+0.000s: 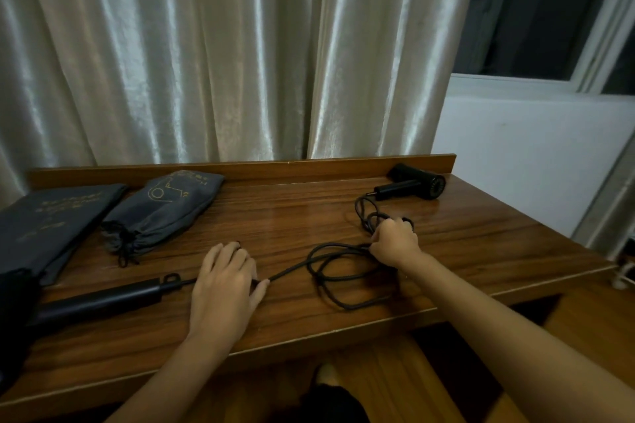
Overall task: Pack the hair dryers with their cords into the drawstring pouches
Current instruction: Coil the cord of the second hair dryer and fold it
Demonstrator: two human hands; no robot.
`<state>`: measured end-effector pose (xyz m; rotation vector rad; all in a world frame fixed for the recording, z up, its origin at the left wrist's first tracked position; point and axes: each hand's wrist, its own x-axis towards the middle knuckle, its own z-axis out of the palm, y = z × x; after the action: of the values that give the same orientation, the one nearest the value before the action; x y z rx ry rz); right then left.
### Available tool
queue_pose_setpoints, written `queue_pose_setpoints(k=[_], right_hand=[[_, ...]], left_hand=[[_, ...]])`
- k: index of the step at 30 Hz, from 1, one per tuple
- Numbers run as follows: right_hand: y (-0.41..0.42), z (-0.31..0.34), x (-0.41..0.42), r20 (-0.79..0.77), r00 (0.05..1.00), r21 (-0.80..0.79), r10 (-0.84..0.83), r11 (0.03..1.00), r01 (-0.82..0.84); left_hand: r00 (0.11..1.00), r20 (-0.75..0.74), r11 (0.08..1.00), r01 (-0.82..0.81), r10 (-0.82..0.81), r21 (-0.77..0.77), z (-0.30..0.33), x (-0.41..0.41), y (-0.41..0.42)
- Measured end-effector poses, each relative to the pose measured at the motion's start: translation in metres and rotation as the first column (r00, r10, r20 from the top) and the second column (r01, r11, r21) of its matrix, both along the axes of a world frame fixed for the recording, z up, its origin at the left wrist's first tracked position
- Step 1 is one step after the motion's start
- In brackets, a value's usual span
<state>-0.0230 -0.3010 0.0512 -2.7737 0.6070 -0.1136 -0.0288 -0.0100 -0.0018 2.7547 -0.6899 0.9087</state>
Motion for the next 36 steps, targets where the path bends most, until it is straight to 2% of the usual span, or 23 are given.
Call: queue_pose_setpoints(k=[4, 7, 9, 11, 13, 15, 17, 20, 23, 27, 30, 32, 34, 36], right_hand=[[-0.008, 0.0, -0.008, -0.184, 0.982, -0.149, 0.038, 0.987, -0.066], [-0.009, -0.001, -0.012, -0.171, 0.984, -0.325, 0.042, 0.941, -0.097], [-0.008, -0.002, -0.013, -0.151, 0.987, -0.311, 0.058, 0.945, -0.103], [-0.009, 0.004, -0.015, -0.015, 0.997, -0.142, 0.071, 0.987, -0.073], [-0.017, 0.017, -0.014, 0.133, 0.988, 0.159, 0.075, 0.983, -0.096], [-0.028, 0.037, -0.015, 0.187, 0.98, 0.441, 0.069, 0.885, -0.147], [-0.041, 0.056, -0.017, 0.219, 0.975, 0.601, 0.019, 0.785, -0.15], [-0.072, 0.076, -0.015, 0.237, 0.966, 0.737, -0.106, 0.667, -0.108], [-0.113, 0.091, -0.014, 0.322, 0.932, 0.736, -0.168, 0.663, -0.135], [-0.177, 0.108, -0.015, 0.48, 0.735, 0.806, -0.479, 0.571, -0.154], [-0.223, 0.108, -0.023, 0.528, 0.617, 0.758, -0.583, 0.651, -0.033], [-0.253, 0.104, -0.032, 0.558, 0.609, 0.628, -0.564, 0.766, 0.134], [-0.28, 0.1, -0.046, 0.562, 0.681, 0.32, -0.47, 0.882, 0.345], [-0.303, 0.101, -0.065, 0.5, 0.787, -0.037, -0.362, 0.899, 0.437]], left_hand=[[1.0, 0.016, 0.997, 0.026, -0.027, 0.069, 0.003, -0.001, 0.0], [0.997, 0.024, 0.984, 0.067, -0.072, 0.162, 0.004, 0.0, -0.003], [0.994, 0.022, 0.977, 0.098, -0.104, 0.191, 0.004, 0.001, -0.006], [0.99, 0.009, 0.979, 0.141, -0.144, 0.144, 0.003, 0.001, -0.005], [0.986, -0.022, 0.986, 0.164, -0.163, 0.039, 0.001, 0.001, -0.001], [0.986, -0.062, 0.986, 0.152, -0.156, -0.065, 0.001, 0.001, 0.002], [0.988, -0.077, 0.987, 0.127, -0.134, -0.097, 0.001, -0.001, 0.002], [0.993, -0.073, 0.992, 0.088, -0.094, -0.086, 0.002, -0.001, 0.0], [0.996, -0.08, 0.995, 0.022, -0.03, -0.094, 0.001, 0.001, 0.001], [0.988, -0.137, 0.994, -0.082, 0.072, -0.074, -0.004, 0.006, 0.001], [0.982, -0.119, 0.989, -0.147, 0.147, 0.007, -0.008, 0.012, 0.0], [0.98, -0.127, 0.988, -0.155, 0.157, 0.019, -0.008, 0.013, -0.002], [0.967, -0.163, 0.98, -0.195, 0.196, 0.023, -0.007, 0.013, -0.004], [0.953, -0.184, 0.97, -0.242, 0.24, 0.011, -0.005, 0.013, -0.006]])
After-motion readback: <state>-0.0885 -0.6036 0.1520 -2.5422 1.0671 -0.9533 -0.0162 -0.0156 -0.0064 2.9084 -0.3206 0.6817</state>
